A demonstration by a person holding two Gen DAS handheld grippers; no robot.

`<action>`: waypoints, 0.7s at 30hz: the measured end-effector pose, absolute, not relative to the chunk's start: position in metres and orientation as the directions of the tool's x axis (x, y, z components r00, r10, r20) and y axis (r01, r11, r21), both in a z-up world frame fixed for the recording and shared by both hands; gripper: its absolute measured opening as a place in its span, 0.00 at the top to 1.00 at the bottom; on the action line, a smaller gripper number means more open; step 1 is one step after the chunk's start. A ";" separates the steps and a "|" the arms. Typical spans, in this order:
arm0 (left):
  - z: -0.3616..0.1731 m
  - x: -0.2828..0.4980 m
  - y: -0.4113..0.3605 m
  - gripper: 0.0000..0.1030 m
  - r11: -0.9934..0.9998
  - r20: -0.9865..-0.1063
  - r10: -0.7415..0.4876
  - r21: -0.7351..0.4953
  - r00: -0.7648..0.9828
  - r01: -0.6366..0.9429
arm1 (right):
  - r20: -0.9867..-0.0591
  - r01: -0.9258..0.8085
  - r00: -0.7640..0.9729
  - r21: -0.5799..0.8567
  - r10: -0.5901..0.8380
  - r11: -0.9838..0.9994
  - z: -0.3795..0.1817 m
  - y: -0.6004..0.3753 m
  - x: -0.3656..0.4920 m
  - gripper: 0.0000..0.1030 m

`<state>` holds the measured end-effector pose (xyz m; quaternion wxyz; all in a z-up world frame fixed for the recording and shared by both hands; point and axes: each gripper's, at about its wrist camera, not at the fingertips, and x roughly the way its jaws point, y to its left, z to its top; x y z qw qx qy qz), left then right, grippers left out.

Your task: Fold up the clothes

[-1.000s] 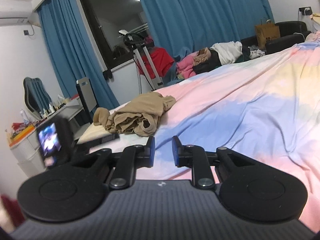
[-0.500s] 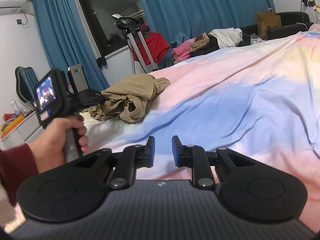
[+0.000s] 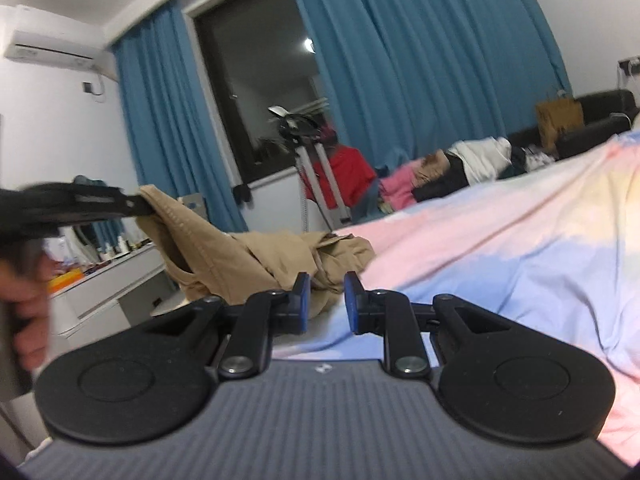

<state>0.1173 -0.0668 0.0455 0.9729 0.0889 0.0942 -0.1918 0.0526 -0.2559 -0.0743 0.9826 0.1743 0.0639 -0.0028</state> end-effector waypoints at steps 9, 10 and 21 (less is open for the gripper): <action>0.067 -0.031 -0.033 0.96 0.869 -0.122 -0.489 0.018 0.863 0.495 | -0.034 -0.112 0.991 0.327 0.131 0.938 -0.037 -0.239 0.001 0.78; 0.063 -0.036 -0.030 0.96 0.870 -0.123 -0.490 0.003 0.863 0.494 | -0.016 -0.145 0.987 0.313 0.157 0.939 -0.034 -0.235 -0.002 0.78; -0.002 0.006 0.033 0.95 0.869 -0.229 -0.479 -0.261 0.848 0.420 | -0.140 -0.329 0.925 0.170 0.353 0.929 -0.050 -0.169 0.019 0.43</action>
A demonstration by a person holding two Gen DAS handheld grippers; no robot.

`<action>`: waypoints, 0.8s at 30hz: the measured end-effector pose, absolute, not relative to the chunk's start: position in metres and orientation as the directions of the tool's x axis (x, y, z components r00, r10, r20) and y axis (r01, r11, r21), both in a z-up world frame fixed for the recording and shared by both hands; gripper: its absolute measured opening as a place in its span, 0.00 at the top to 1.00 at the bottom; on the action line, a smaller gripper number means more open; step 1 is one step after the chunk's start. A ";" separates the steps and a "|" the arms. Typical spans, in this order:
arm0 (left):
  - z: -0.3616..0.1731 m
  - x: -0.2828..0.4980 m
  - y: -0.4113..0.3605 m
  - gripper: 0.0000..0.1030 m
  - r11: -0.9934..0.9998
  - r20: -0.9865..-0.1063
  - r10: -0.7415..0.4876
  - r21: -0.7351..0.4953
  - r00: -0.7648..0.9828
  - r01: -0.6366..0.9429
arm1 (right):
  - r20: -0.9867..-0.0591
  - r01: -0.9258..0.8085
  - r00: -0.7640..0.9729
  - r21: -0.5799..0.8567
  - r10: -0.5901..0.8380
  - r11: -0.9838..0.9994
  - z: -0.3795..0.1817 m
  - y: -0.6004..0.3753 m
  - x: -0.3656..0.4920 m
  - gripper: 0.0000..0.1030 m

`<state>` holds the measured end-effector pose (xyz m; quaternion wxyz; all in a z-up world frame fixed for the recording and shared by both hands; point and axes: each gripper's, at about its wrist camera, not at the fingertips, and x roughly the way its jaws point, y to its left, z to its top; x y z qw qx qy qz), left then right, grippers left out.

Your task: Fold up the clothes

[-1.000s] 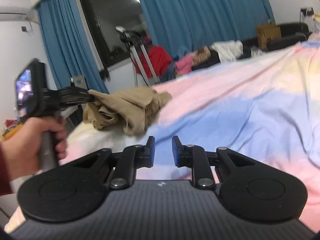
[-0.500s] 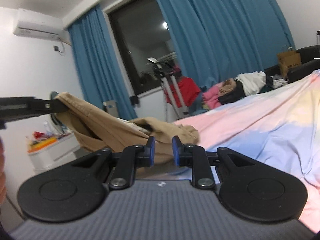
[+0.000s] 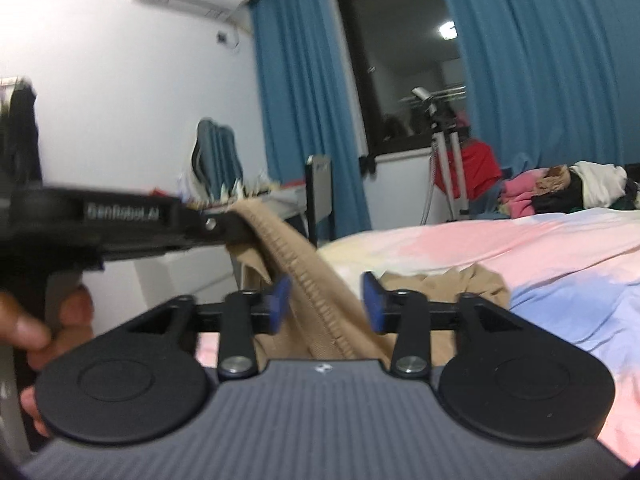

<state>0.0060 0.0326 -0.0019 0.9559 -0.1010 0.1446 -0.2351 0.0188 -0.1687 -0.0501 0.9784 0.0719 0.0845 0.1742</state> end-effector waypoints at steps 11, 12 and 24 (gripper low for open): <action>-0.058 0.059 0.048 0.93 0.908 -0.414 -0.405 -0.286 0.816 0.305 | -0.444 -0.176 0.878 0.044 0.177 0.983 -0.083 -0.142 0.055 0.39; -0.062 0.063 0.045 0.93 0.909 -0.421 -0.404 -0.285 0.812 0.305 | -0.444 -0.155 0.882 0.044 0.158 0.987 -0.083 -0.145 0.052 0.39; -0.028 0.037 0.055 0.95 0.841 -0.197 -0.443 -0.428 0.874 0.330 | -0.384 -0.248 0.867 0.218 0.317 0.944 -0.056 -0.182 0.041 0.39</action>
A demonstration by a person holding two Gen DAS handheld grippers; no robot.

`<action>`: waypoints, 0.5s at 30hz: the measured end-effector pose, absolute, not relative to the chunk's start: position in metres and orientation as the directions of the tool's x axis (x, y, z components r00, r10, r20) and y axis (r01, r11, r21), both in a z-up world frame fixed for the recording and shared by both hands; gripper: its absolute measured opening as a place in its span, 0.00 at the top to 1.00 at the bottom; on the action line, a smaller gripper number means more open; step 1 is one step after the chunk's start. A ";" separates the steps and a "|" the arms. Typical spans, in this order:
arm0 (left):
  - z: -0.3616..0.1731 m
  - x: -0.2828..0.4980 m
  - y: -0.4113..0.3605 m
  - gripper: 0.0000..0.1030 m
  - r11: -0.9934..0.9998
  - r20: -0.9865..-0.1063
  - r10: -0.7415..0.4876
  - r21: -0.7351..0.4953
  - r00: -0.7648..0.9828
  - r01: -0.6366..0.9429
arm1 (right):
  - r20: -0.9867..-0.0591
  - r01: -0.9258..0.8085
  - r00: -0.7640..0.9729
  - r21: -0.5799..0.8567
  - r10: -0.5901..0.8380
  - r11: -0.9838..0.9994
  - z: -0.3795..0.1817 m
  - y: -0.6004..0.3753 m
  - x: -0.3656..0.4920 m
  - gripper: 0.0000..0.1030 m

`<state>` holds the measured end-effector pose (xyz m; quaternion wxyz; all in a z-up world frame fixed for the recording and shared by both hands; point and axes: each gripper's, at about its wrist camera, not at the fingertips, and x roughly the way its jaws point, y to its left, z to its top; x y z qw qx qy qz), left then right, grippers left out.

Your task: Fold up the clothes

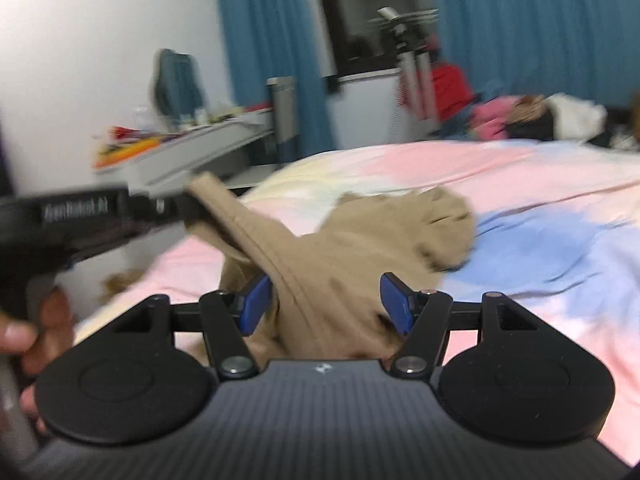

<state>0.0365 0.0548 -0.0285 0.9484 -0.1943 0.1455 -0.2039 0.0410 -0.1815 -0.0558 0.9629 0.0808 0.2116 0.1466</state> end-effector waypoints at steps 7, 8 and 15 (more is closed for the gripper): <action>-0.007 0.024 0.089 0.95 0.795 -0.115 -0.404 -0.534 0.907 0.287 | -0.433 -0.351 0.813 0.168 0.389 0.921 -0.071 -0.157 0.043 0.42; -0.007 0.025 0.089 0.95 0.798 -0.119 -0.402 -0.532 0.908 0.284 | -0.442 -0.344 0.816 0.145 0.372 0.928 -0.076 -0.151 0.043 0.43; -0.018 0.031 0.088 0.95 0.831 -0.176 -0.373 -0.499 0.911 0.244 | -0.402 -0.266 0.877 0.050 0.263 0.963 -0.081 -0.141 0.056 0.76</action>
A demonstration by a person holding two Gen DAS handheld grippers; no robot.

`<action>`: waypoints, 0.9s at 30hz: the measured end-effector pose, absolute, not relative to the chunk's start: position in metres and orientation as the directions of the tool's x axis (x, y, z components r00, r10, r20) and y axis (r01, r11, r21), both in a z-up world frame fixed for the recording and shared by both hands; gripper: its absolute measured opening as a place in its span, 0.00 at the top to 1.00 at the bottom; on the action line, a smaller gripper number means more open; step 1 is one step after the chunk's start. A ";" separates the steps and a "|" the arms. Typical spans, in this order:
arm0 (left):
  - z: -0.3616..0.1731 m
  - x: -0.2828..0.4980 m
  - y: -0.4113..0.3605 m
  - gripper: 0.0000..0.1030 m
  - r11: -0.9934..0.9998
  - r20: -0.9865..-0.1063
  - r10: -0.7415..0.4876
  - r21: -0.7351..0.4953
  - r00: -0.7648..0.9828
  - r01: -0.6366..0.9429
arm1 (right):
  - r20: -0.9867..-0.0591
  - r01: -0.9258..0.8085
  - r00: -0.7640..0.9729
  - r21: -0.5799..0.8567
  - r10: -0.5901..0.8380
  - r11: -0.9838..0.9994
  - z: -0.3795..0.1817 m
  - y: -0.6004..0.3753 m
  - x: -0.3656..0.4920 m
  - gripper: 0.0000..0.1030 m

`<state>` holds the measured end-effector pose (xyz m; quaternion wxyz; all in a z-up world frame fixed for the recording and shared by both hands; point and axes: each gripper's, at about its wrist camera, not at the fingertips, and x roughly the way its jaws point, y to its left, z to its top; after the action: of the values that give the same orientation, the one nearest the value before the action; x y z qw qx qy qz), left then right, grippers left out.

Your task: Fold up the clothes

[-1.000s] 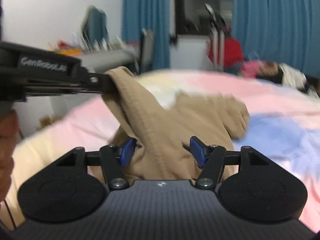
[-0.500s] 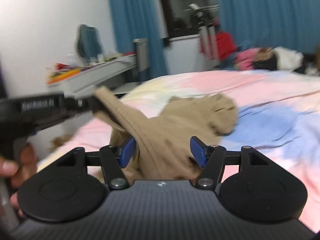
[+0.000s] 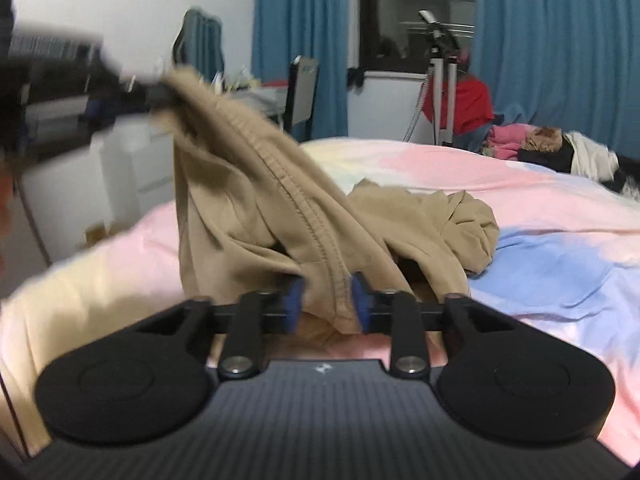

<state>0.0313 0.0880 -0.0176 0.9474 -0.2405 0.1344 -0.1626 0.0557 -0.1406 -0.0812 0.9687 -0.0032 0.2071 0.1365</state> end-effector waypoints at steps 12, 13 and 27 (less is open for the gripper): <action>-0.029 0.032 0.091 0.40 0.848 -0.380 -0.384 -0.505 0.842 0.160 | -0.405 -0.204 0.853 0.324 0.330 0.924 -0.078 -0.179 0.066 0.84; -0.031 0.026 0.092 0.31 0.831 -0.378 -0.403 -0.533 0.833 0.160 | -0.405 -0.200 0.849 0.347 0.338 0.916 -0.078 -0.182 0.068 0.84; -0.089 0.065 0.072 0.69 0.654 -0.346 -0.575 -0.739 0.741 0.162 | -0.455 -0.194 0.806 0.402 0.379 0.895 -0.087 -0.183 0.071 0.83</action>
<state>0.0654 0.0718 -0.0889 0.8622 -0.3568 0.2891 -0.2137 0.0707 -0.1832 -0.0869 0.9348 0.1707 0.2712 0.1531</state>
